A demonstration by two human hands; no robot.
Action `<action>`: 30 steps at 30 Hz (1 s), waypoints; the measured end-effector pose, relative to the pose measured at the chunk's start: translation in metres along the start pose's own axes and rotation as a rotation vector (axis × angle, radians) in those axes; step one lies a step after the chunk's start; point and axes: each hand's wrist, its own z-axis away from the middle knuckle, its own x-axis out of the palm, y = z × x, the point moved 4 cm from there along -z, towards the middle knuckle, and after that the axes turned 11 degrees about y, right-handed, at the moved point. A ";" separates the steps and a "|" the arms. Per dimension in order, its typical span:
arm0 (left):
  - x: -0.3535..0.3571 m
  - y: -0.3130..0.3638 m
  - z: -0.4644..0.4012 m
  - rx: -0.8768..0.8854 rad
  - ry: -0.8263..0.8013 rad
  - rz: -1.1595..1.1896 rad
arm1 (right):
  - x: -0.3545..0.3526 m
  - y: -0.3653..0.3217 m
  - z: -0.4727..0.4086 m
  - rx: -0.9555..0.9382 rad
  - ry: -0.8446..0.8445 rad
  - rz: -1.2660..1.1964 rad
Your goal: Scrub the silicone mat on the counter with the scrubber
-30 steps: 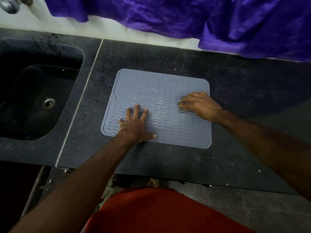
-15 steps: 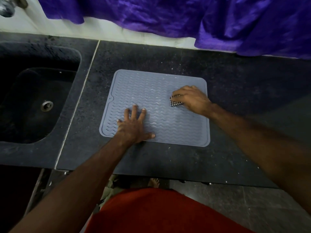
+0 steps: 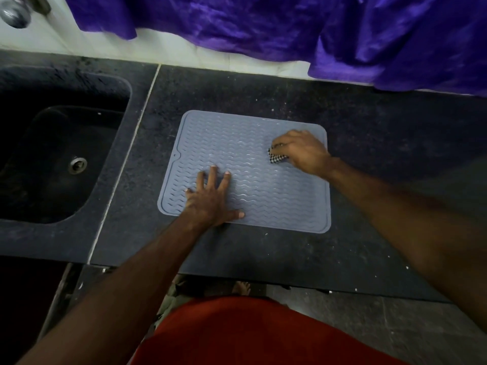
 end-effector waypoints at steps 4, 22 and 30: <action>0.000 -0.002 0.000 0.001 0.011 0.007 | -0.008 0.033 0.053 0.101 0.047 -0.023; -0.008 -0.036 0.022 -0.006 0.150 0.203 | -0.036 -0.043 -0.043 0.005 0.022 0.007; -0.001 -0.090 0.018 0.013 0.074 0.147 | 0.003 -0.158 -0.125 -0.094 -0.006 -0.092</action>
